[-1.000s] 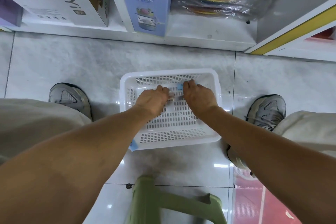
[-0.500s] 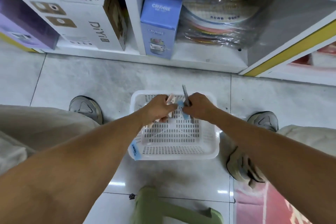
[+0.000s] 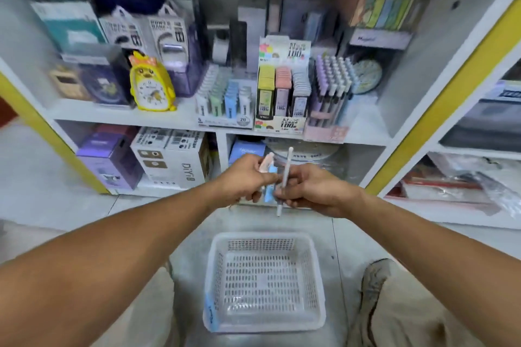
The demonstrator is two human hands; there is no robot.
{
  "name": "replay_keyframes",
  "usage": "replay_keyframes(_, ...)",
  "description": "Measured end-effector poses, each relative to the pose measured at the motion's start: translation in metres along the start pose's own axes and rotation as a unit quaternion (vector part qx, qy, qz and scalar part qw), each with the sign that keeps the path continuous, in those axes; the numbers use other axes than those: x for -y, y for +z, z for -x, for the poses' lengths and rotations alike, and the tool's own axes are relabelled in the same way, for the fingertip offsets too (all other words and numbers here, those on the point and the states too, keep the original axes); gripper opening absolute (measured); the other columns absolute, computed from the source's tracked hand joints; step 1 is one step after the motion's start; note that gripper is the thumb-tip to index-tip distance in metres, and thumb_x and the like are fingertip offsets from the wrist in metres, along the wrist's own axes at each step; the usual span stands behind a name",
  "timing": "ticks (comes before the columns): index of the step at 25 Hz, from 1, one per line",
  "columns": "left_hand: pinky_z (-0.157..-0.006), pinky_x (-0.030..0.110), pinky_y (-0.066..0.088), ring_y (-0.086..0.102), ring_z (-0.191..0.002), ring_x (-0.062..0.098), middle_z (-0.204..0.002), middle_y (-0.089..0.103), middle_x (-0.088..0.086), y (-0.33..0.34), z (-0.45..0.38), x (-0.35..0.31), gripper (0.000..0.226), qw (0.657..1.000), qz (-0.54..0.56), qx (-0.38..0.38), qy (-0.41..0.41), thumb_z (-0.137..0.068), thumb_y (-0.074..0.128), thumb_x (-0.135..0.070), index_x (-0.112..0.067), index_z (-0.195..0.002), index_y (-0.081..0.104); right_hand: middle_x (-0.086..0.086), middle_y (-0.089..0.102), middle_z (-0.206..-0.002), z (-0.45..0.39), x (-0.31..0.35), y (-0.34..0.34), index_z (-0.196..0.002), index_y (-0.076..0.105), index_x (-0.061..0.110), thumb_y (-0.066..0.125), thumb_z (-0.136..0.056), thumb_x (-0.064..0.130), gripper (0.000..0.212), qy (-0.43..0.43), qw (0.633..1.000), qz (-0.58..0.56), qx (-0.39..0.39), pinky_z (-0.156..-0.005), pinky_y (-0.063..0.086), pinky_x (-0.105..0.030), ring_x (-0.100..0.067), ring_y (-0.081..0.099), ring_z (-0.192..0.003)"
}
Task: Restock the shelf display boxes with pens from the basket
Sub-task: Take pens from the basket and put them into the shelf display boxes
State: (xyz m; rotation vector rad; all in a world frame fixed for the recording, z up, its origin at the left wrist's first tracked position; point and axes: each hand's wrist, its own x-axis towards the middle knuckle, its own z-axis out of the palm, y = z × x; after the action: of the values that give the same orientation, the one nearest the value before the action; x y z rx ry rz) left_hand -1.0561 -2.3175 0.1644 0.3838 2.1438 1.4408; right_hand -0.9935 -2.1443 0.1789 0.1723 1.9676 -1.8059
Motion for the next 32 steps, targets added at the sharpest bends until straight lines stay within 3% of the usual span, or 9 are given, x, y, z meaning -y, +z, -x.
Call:
replay_keyframes(5,-0.035,0.020,0.035,0.050,-0.034,0.016,-0.047,0.056,0.006,-0.049,0.003,-0.075,0.016,0.987,0.055,-0.149,-0.008,-0.086,0.070,-0.011,-0.002,-0.086,0.058,0.000,0.066,-0.069,0.020,0.075,-0.016,-0.124,0.066,0.012,0.064,-0.096,0.008,0.028,-0.107,0.982,0.108,-0.109,-0.053,0.042,-0.021,-0.012,0.056,-0.061)
replay_keyframes(8,-0.035,0.019,0.031,0.046,-0.032,0.017,-0.044,0.054,0.007,-0.070,0.004,-0.115,0.017,0.974,0.125,-0.189,0.015,-0.088,0.069,-0.012,0.000,-0.086,0.057,-0.002,0.065,-0.064,0.026,0.117,-0.034,-0.117,0.064,0.013,0.067,-0.096,0.015,0.021,-0.167,0.947,0.208,-0.177,-0.048,0.039,-0.023,-0.011,0.052,-0.051)
replay_keyframes(12,-0.035,0.019,0.034,0.048,-0.035,0.014,-0.051,0.059,0.007,-0.072,0.000,-0.145,0.022,0.961,0.204,-0.185,0.019,-0.088,0.070,-0.013,0.003,-0.099,0.060,-0.002,0.069,-0.059,0.037,0.155,-0.070,-0.082,0.072,0.007,0.081,-0.083,0.014,0.011,-0.215,0.914,0.229,-0.256,-0.046,0.044,-0.018,-0.008,0.057,-0.050)
replay_keyframes(14,-0.034,0.019,0.034,0.048,-0.035,0.013,-0.049,0.061,0.006,-0.061,-0.004,-0.146,0.026,0.960,0.227,-0.165,0.015,-0.088,0.071,-0.013,0.004,-0.104,0.059,-0.007,0.068,-0.064,0.041,0.159,-0.090,-0.084,0.075,0.005,0.076,-0.085,0.004,0.002,-0.206,0.926,0.179,-0.261,-0.051,0.047,-0.019,-0.014,0.058,-0.056)
replay_keyframes(16,-0.034,0.019,0.034,0.047,-0.035,0.013,-0.049,0.061,0.006,-0.048,-0.011,-0.141,0.024,0.962,0.233,-0.144,0.001,-0.088,0.071,-0.013,0.002,-0.102,0.061,-0.010,0.069,-0.074,0.046,0.154,-0.104,-0.095,0.071,0.005,0.071,-0.084,-0.006,0.016,-0.203,0.927,0.168,-0.267,-0.058,0.051,-0.021,-0.017,0.063,-0.063)
replay_keyframes(18,-0.035,0.019,0.036,0.047,-0.036,0.014,-0.052,0.061,0.007,-0.039,-0.017,-0.137,0.024,0.962,0.234,-0.136,-0.016,-0.087,0.072,-0.013,0.001,-0.102,0.062,-0.013,0.071,-0.081,0.050,0.150,-0.112,-0.102,0.066,0.005,0.074,-0.081,-0.008,0.026,-0.221,0.920,0.162,-0.280,-0.064,0.054,-0.022,-0.018,0.068,-0.068)
replay_keyframes(22,-0.037,0.020,0.037,0.047,-0.037,0.015,-0.050,0.061,0.005,-0.026,-0.031,-0.145,0.027,0.963,0.238,-0.125,-0.019,-0.085,0.075,-0.014,-0.001,-0.102,0.058,-0.014,0.073,-0.082,0.054,0.147,-0.124,-0.100,0.066,0.006,0.065,-0.091,-0.006,0.015,-0.264,0.911,0.122,-0.293,-0.065,0.055,-0.018,-0.014,0.070,-0.068)
replay_keyframes(28,-0.045,0.025,0.036,0.048,-0.040,0.017,-0.056,0.062,0.008,-0.013,-0.034,-0.145,0.033,0.966,0.227,-0.121,-0.006,-0.084,0.076,-0.014,0.000,-0.107,0.055,-0.006,0.075,-0.082,0.057,0.143,-0.131,-0.103,0.059,0.015,0.062,-0.096,0.003,0.014,-0.347,0.855,0.176,-0.342,-0.071,0.058,-0.022,-0.017,0.073,-0.077)
replay_keyframes(32,-0.045,0.025,0.035,0.047,-0.040,0.017,-0.056,0.061,0.007,-0.012,-0.035,-0.143,0.042,0.971,0.207,-0.118,-0.004,-0.085,0.076,-0.016,0.005,-0.115,0.055,0.005,0.072,-0.085,0.057,0.132,-0.129,-0.099,0.060,0.020,0.068,-0.094,0.014,0.011,-0.328,0.814,0.330,-0.349,-0.072,0.057,-0.018,-0.002,0.071,-0.077)
